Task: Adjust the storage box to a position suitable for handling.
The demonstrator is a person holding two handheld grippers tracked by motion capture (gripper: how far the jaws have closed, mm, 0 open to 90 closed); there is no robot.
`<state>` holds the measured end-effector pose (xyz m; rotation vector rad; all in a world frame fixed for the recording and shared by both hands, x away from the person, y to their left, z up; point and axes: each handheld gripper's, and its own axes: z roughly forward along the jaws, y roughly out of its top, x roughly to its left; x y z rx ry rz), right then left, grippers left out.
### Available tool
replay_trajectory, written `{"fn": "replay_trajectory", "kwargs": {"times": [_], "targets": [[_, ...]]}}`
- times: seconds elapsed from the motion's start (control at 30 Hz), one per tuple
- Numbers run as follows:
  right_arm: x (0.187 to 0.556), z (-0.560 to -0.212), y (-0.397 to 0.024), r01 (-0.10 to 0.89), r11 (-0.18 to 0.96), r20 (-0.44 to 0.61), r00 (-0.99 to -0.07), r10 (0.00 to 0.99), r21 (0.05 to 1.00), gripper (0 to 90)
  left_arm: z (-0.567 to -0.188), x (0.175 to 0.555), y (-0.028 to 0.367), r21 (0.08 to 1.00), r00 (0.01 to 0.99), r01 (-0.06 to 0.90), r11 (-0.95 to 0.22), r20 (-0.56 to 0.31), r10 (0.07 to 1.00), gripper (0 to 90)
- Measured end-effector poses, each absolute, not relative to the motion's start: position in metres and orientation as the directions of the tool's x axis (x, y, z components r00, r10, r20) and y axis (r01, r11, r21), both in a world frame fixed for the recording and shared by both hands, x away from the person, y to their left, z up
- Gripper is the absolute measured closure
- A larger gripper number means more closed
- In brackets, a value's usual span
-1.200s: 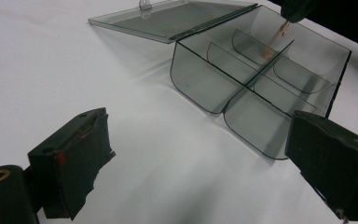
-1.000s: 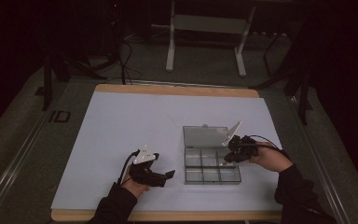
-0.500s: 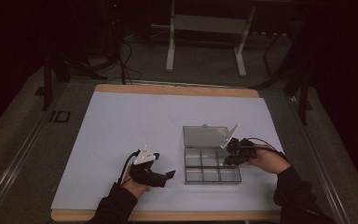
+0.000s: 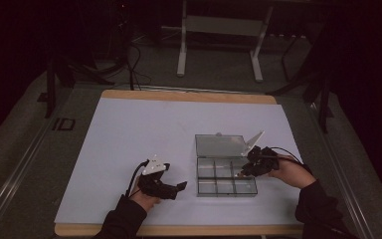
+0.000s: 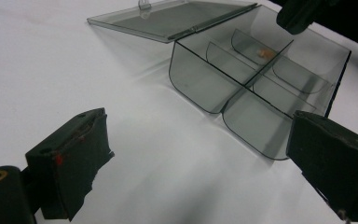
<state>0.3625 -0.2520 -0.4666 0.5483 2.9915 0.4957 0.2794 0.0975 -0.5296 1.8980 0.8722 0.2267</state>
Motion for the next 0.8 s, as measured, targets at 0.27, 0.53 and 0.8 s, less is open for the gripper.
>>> {"fn": "replay_trajectory", "kwargs": {"times": [0.27,0.53,0.8], "targets": [[0.355,-0.468,-0.262,0.358,0.845,0.009,-0.922,0.387,0.397,68.1,-0.529,0.279,0.097,0.852,0.725,0.458,-0.254,-0.192,0.662,6.4],[0.348,-0.466,-0.274,0.386,0.789,0.018,-0.902,0.431,0.477,57.4,-0.530,0.280,0.097,0.844,0.718,0.477,-0.245,-0.214,0.662,6.5],[0.341,-0.464,-0.283,0.416,0.727,-0.014,-0.863,0.505,0.547,50.4,-0.529,0.279,0.096,0.848,0.713,0.466,-0.253,-0.190,0.675,6.5]]}}
